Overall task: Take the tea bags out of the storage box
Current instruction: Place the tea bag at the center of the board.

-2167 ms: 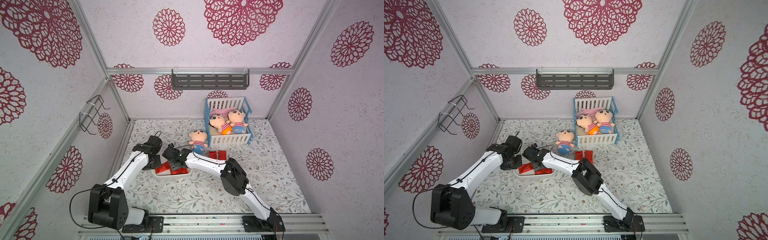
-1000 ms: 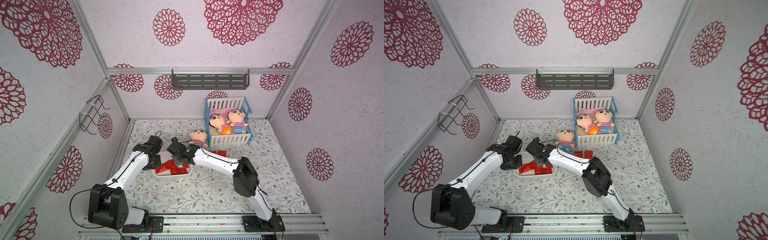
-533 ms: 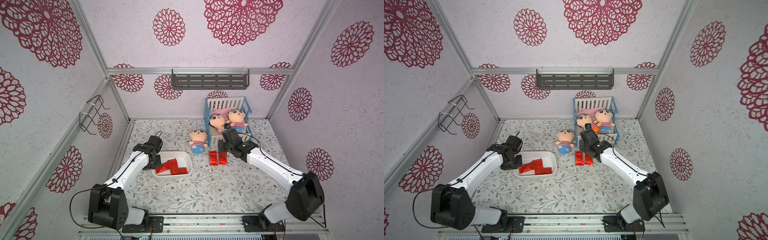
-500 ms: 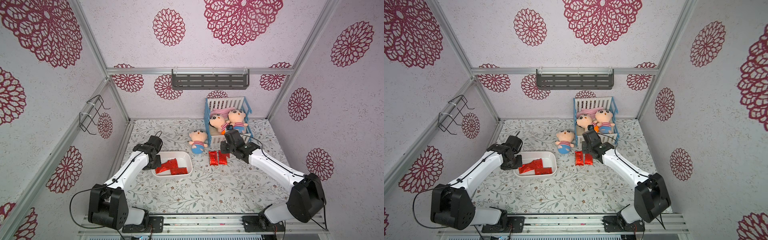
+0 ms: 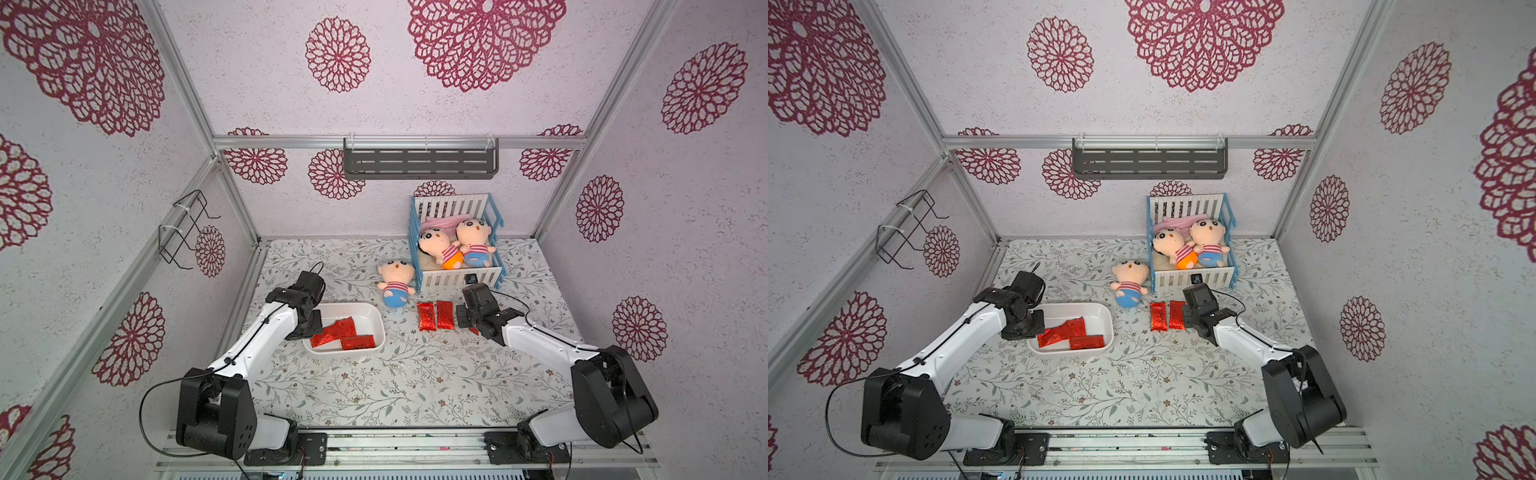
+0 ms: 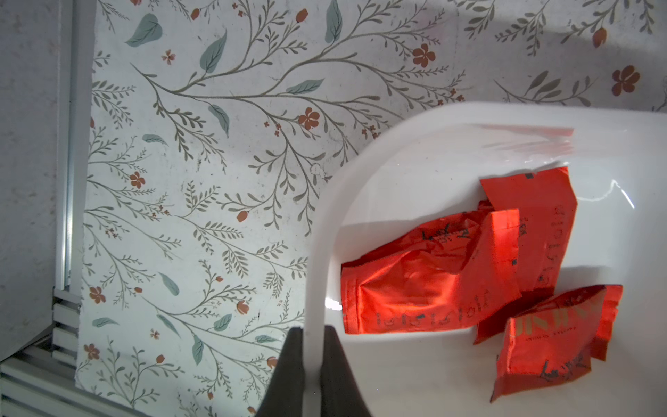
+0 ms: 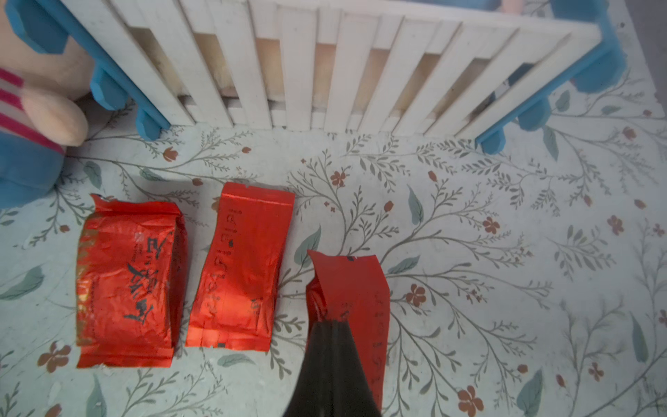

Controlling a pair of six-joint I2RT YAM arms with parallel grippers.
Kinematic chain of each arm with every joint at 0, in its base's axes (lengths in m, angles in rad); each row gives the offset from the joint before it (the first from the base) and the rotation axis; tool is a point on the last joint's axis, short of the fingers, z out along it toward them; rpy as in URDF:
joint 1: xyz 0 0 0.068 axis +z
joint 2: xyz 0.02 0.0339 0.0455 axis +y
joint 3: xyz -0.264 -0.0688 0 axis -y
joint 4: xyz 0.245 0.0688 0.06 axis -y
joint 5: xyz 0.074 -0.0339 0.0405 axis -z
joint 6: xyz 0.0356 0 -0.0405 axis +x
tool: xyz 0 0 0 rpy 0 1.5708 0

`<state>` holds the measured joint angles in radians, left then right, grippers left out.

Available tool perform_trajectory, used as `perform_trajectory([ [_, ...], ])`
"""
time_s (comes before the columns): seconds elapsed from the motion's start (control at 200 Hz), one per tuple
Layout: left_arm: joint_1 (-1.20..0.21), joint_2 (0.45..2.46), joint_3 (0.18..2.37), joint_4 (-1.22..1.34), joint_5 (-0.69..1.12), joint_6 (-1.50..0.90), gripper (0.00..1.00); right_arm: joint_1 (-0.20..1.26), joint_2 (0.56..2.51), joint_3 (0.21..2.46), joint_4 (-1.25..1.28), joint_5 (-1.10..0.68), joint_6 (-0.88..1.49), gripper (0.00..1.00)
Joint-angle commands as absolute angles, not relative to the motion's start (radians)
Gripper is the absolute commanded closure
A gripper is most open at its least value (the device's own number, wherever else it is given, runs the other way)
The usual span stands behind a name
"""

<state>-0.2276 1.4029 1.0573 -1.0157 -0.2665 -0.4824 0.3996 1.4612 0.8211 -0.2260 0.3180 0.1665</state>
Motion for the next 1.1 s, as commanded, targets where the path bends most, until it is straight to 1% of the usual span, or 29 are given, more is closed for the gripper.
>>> perform_trajectory([
  [0.0, -0.24, 1.401, 1.068, -1.023, -0.27, -0.484, 1.0, 0.398, 1.523, 0.835, -0.082, 0.393, 0.072, 1.0],
  [0.11, -0.241, 1.4, 1.067, -1.023, -0.272, -0.483, 1.0, 0.398, 1.592, 0.845, -0.051, 0.434, 0.012, 1.0],
  [0.235, -0.244, 1.402, 1.068, -1.022, -0.273, -0.483, 1.0, 0.387, 1.635, 0.852, -0.046, 0.46, -0.001, 1.0],
  [0.51, -0.245, 1.41, 1.067, -1.023, -0.278, -0.483, 1.0, 0.371, 1.685, 0.853, 0.005, 0.41, -0.019, 1.0],
  [0.876, -0.248, 1.415, 1.069, -1.026, -0.284, -0.485, 1.0, 0.371, 1.724, 0.876, -0.001, 0.347, -0.017, 1.0],
  [0.916, -0.248, 1.415, 1.069, -1.026, -0.284, -0.486, 1.0, 0.371, 1.72, 0.877, -0.006, 0.33, -0.013, 0.97],
  [1.096, -0.251, 1.415, 1.069, -1.028, -0.286, -0.488, 1.0, 0.373, 1.686, 0.89, -0.04, 0.296, -0.001, 0.75],
])
